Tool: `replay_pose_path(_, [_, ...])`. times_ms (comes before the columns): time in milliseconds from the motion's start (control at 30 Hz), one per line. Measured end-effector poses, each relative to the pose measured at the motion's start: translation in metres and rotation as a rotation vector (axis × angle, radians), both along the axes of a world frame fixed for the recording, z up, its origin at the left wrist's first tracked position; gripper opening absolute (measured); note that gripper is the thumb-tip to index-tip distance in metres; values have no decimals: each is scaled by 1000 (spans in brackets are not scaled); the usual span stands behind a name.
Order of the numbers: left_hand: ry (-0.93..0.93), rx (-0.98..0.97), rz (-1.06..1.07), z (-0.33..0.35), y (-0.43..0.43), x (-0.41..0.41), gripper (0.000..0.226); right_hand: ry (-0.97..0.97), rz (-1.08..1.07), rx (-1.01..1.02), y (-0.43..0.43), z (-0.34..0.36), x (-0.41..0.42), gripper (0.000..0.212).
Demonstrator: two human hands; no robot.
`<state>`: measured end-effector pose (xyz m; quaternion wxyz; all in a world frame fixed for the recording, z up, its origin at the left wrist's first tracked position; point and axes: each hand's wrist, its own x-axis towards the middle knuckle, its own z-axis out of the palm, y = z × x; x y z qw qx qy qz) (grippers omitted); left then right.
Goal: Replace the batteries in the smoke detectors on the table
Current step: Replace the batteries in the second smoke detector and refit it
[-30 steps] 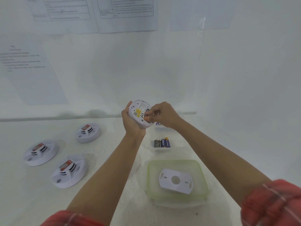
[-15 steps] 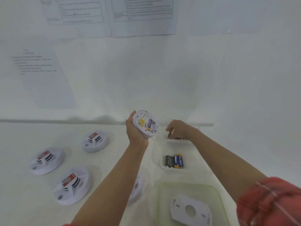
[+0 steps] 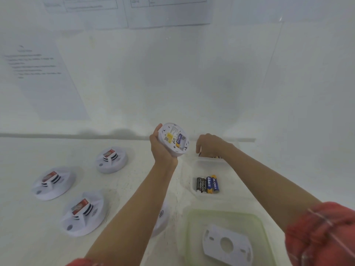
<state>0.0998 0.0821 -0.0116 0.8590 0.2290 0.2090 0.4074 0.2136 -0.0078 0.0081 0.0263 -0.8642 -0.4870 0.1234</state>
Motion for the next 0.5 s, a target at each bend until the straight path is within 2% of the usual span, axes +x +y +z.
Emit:
replay_pose_path(100, [-9, 2, -10, 1, 1, -2, 27, 170, -43, 169, -7, 9, 3, 31])
replay_pose_path(200, [-14, 13, -37, 4, 2, -6, 30, 363, -141, 438, -18, 33, 1, 36])
replay_pose_path(333, [-21, 27, -102, 11, -3, -9, 47, 612, -124, 702, -34, 57, -20, 36])
replay_pose_path(500, [-48, 74, -201, 18, -17, -16, 53, 535, -49, 773, -45, 59, -49, 31])
